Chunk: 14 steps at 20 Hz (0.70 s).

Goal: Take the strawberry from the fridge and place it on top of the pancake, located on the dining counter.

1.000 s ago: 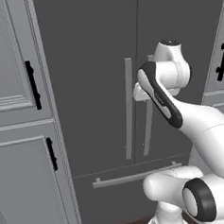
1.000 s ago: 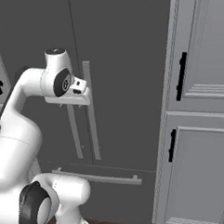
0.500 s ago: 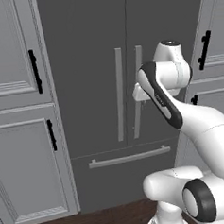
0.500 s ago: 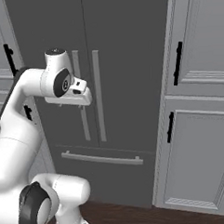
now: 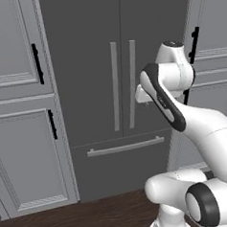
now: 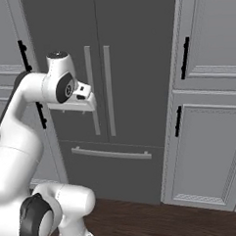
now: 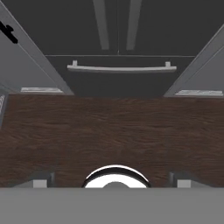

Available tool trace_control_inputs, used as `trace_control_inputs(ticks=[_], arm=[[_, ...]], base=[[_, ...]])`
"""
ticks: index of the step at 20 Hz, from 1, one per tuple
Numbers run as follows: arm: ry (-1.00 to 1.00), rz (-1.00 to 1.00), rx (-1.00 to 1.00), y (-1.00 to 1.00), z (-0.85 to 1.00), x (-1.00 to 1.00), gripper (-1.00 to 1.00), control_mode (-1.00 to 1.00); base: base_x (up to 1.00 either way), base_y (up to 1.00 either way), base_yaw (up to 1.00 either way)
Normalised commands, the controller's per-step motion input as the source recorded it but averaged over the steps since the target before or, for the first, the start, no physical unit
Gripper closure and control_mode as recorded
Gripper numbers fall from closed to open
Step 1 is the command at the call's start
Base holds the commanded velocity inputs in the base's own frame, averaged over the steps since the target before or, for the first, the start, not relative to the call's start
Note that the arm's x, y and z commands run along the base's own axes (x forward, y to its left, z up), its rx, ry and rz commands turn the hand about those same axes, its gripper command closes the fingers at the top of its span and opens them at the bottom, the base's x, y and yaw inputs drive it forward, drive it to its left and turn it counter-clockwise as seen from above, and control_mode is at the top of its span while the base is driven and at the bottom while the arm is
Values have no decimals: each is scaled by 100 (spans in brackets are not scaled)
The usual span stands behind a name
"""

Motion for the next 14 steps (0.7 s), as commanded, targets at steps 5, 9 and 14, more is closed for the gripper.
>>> trace_control_inputs(ticks=[5, 9, 14], arm=[[-3, 0, 0, 0, 0, 12, -100, -100], [-11, 0, 0, -7, 0, 59, -100, -100], [-6, -1, 0, -49, 0, 84, -100, -100]], base=[[0, 0, 0], [0, 0, 0], [0, 0, 0]])
